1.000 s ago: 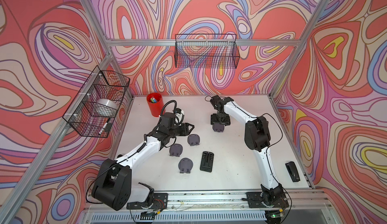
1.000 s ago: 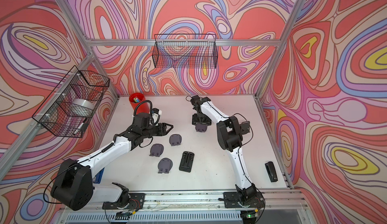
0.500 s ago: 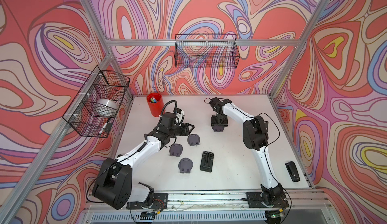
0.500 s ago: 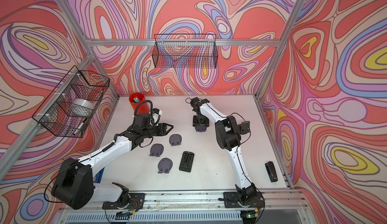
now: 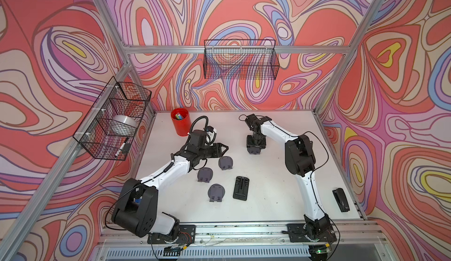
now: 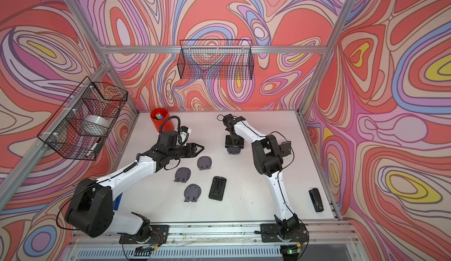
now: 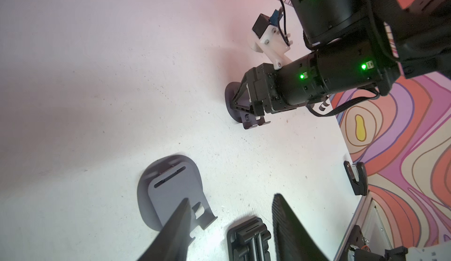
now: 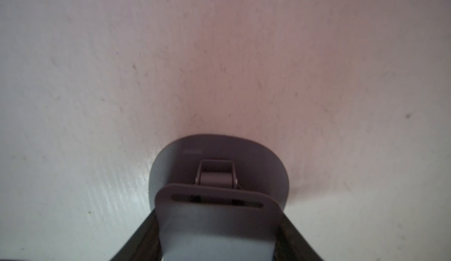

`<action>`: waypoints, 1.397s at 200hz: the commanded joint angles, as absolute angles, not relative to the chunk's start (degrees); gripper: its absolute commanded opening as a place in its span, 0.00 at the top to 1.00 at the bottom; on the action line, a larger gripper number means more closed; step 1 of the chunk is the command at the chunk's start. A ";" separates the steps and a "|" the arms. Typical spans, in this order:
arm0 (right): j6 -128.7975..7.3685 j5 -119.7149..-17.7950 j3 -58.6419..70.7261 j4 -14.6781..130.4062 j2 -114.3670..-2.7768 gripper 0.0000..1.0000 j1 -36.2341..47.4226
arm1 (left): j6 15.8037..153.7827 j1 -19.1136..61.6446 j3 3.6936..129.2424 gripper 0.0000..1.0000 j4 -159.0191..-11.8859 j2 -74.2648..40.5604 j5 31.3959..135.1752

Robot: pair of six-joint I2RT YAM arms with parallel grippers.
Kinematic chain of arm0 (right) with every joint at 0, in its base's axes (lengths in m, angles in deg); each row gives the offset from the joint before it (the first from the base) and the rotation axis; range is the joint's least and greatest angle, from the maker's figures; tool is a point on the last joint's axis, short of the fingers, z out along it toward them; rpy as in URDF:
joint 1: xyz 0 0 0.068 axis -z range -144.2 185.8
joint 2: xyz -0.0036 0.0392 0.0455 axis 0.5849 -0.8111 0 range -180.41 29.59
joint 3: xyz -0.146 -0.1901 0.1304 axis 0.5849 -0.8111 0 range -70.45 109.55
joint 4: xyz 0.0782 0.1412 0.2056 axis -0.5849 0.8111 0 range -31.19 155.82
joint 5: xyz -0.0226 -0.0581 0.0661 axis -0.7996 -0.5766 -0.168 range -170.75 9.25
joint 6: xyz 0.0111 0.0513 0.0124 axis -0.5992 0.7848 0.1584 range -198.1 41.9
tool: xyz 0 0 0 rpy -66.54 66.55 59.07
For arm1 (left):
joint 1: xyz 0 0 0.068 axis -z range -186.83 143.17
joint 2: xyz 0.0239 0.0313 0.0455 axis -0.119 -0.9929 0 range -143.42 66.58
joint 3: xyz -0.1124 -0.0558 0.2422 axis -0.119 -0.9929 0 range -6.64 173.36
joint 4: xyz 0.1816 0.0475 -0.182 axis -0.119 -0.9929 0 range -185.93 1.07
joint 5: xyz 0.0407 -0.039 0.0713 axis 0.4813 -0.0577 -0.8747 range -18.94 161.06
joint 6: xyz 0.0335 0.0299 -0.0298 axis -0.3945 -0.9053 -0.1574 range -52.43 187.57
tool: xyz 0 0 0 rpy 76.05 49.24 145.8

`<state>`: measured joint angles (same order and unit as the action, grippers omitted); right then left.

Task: Open the phone stand
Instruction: Pick up the phone stand at the center of the board, then open the phone stand.

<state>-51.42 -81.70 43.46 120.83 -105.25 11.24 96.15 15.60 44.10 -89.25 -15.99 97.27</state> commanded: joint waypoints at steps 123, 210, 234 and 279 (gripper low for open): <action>-53.34 -70.82 30.19 114.22 -81.33 0.89 11.11 | 113.93 21.46 47.70 0.50 -68.28 -29.09 110.95; -52.44 -70.21 30.32 114.84 -78.08 0.91 10.02 | 115.09 24.15 50.98 0.59 -65.48 -33.40 106.50; -52.46 -70.35 30.41 114.98 -77.90 0.91 10.01 | 114.29 24.15 50.77 0.63 -65.91 -32.94 105.08; -52.50 -70.03 31.39 115.33 -77.94 0.92 10.03 | 113.98 24.10 49.69 0.64 -65.21 -32.12 103.69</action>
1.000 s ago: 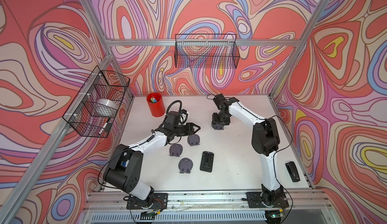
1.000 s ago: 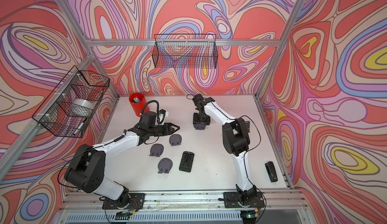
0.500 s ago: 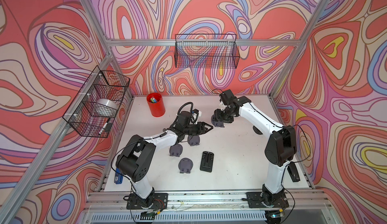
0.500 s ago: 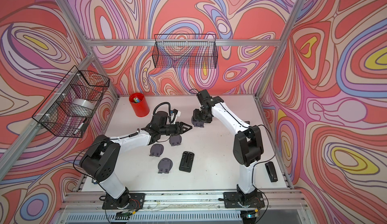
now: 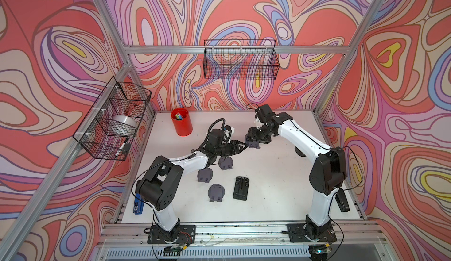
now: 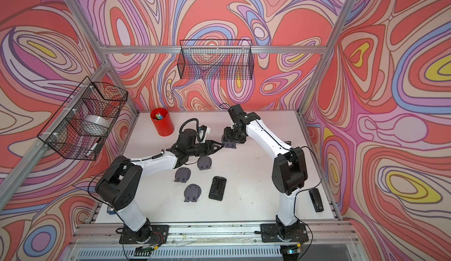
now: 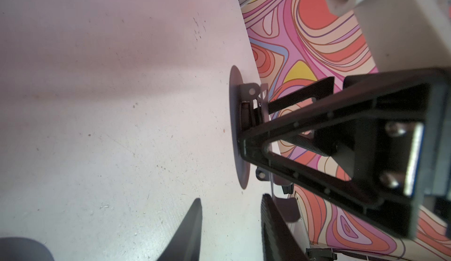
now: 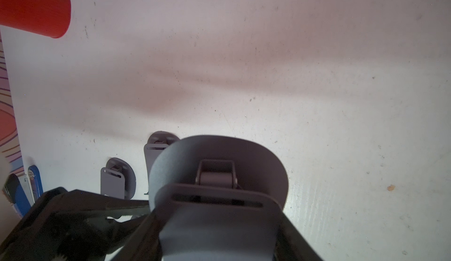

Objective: Open the phone stand

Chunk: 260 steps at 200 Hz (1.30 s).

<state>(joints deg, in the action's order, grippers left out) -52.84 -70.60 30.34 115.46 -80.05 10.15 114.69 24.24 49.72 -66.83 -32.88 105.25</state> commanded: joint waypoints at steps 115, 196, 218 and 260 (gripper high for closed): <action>-51.16 -68.90 32.61 114.56 -78.01 0.95 8.63 | 117.88 24.54 52.78 0.68 -59.35 -36.82 106.61; -50.28 -67.69 32.37 113.88 -77.91 0.96 7.61 | 118.99 24.56 52.78 0.88 -54.96 -37.09 105.42; -49.95 -67.12 32.15 113.94 -77.46 0.97 7.60 | 118.99 24.54 52.28 0.97 -53.44 -37.10 105.09; -50.70 -66.17 34.07 117.03 -77.35 0.97 7.64 | 117.25 24.55 50.04 1.00 -51.56 -35.76 103.42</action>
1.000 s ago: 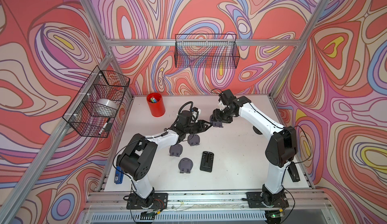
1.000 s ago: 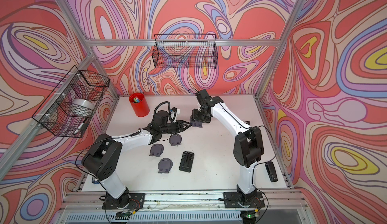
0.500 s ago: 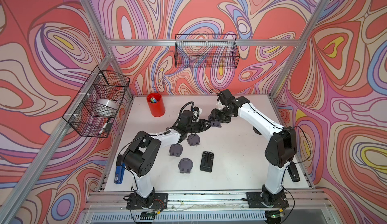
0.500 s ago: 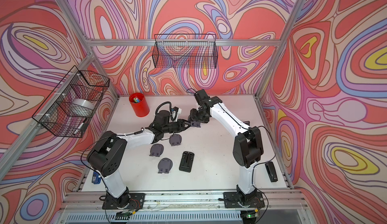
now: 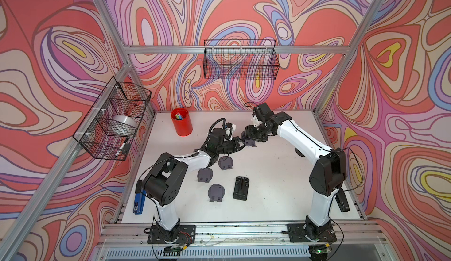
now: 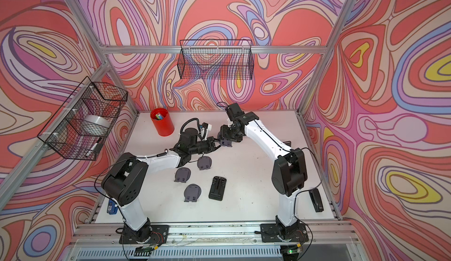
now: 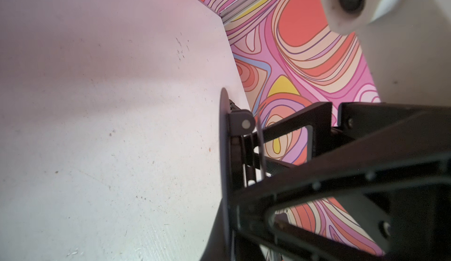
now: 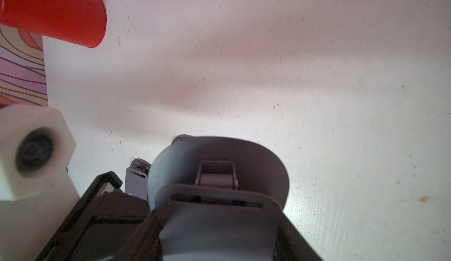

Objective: Open the phone stand

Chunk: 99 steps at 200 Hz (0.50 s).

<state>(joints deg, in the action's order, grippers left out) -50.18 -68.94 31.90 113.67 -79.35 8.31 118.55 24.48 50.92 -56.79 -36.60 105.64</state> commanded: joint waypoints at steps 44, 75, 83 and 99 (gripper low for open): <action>-53.85 -64.05 41.87 126.28 -78.77 0.98 8.43 | 111.25 24.43 48.10 1.00 -53.89 -34.20 102.96; -56.14 -61.09 47.42 132.64 -79.79 0.98 9.72 | 106.95 24.07 46.60 1.00 -56.00 -33.27 101.78; -56.75 -60.00 48.29 133.90 -80.07 0.98 9.87 | 106.24 23.88 46.43 1.00 -56.44 -33.11 101.73; -57.72 -58.51 50.02 136.64 -80.77 0.99 10.28 | 104.89 23.61 46.23 1.00 -57.42 -32.84 101.47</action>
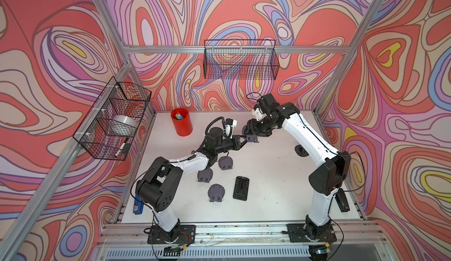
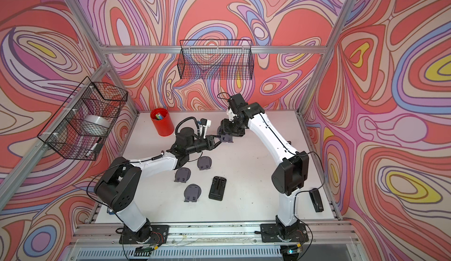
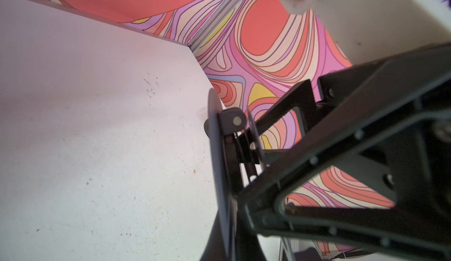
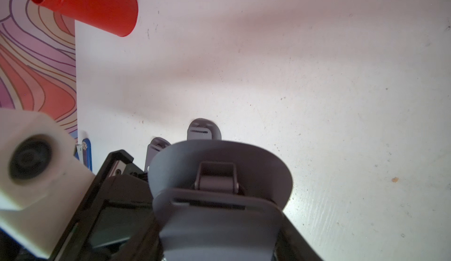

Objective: Open the phone stand

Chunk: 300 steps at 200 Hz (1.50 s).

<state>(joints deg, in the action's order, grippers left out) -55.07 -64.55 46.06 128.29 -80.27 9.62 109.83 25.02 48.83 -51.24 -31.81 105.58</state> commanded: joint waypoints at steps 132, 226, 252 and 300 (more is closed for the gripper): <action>-62.56 -47.99 52.24 147.06 -80.24 1.00 16.64 | 93.50 23.40 43.30 1.00 -66.20 -28.62 97.87; -58.37 -54.84 44.44 136.55 -76.49 1.00 14.12 | 104.78 24.38 45.98 0.73 -58.03 -31.41 104.25; -57.62 -56.63 44.02 135.08 -76.83 1.00 13.26 | 105.97 24.90 46.80 0.73 -57.34 -31.42 105.35; -56.83 -59.29 43.29 133.21 -77.36 1.00 12.68 | 106.25 25.07 46.72 0.71 -57.92 -29.38 107.04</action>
